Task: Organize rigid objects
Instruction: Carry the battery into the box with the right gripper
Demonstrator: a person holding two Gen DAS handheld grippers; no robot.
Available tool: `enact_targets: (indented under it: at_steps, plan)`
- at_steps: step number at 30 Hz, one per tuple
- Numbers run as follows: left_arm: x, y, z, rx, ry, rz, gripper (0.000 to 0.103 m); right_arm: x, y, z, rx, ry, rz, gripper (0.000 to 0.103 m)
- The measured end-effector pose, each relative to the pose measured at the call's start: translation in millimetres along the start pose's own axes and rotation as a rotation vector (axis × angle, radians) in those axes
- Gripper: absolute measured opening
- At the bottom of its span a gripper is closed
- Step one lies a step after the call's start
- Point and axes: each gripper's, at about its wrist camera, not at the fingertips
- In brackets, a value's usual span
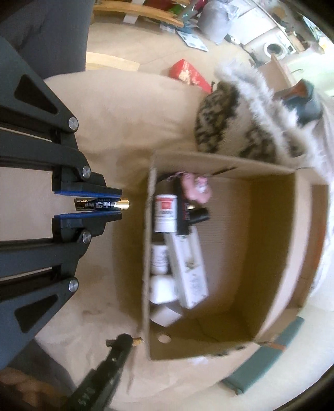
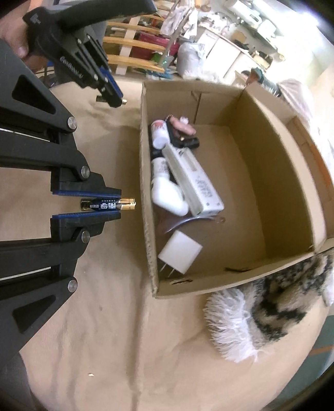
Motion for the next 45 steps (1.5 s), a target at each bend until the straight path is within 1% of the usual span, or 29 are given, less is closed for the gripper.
enact_targets:
  at_steps: [1,2,5,9,15,22,27,29,31,34,39,45]
  plan:
    - [-9.3,-1.3,-1.7,-0.003,0.022,0.002,0.009,-4.3,-1.7,0.6,-0.010,0.015,-0.002,0.011]
    - [-18.6,8.6,-1.5,-0.006,0.039,0.004,0.009,-9.3,-4.3,1.2,-0.022,0.034,-0.007,0.011]
    - [-40.6,9.1,-7.8,-0.020,0.087,0.015,0.009,-23.0,-12.4,-1.8,-0.053,0.082,-0.023,0.011]
    - [-54.5,3.7,-27.5,-0.039,0.131,0.018,0.009,-35.0,-17.6,-16.7,-0.063,0.125,-0.042,0.011]
    - [-55.6,1.0,-64.6,-0.066,0.151,0.019,0.009,-41.4,-22.6,-46.7,-0.076,0.158,-0.043,0.011]
    - [-40.6,8.2,-94.4,-0.051,0.154,0.007,0.009,-41.9,-19.4,-82.8,-0.077,0.168,-0.027,0.011]
    - [-19.0,17.3,-97.3,-0.012,0.142,-0.007,0.009,-31.2,-12.1,-99.7,-0.065,0.165,-0.022,0.011]
    - [-9.9,18.3,-95.8,0.000,0.133,-0.006,0.009,-22.4,-7.5,-99.7,-0.054,0.160,-0.036,0.011]
    - [-1.1,17.3,-94.4,0.003,0.121,0.003,0.009,-10.6,-3.9,-98.3,-0.050,0.137,-0.043,0.011]
    - [8.9,16.4,-92.9,-0.001,0.110,0.006,0.009,7.6,-0.9,-97.6,-0.043,0.089,-0.028,0.011]
    - [23.5,16.7,-90.5,0.002,0.078,0.019,0.009,26.4,-0.9,-100.8,-0.037,0.058,-0.003,0.011]
    - [29.8,19.8,-87.4,0.029,0.088,0.013,0.009,40.3,-4.3,-100.2,-0.045,0.031,0.031,0.011]
Point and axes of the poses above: each gripper's, at about its wrist camera, not at the fingertips, and x roughly the way its jaws point, y to its right, z to its underside, and after that the axes turned 8 degrees about -y, right-handed
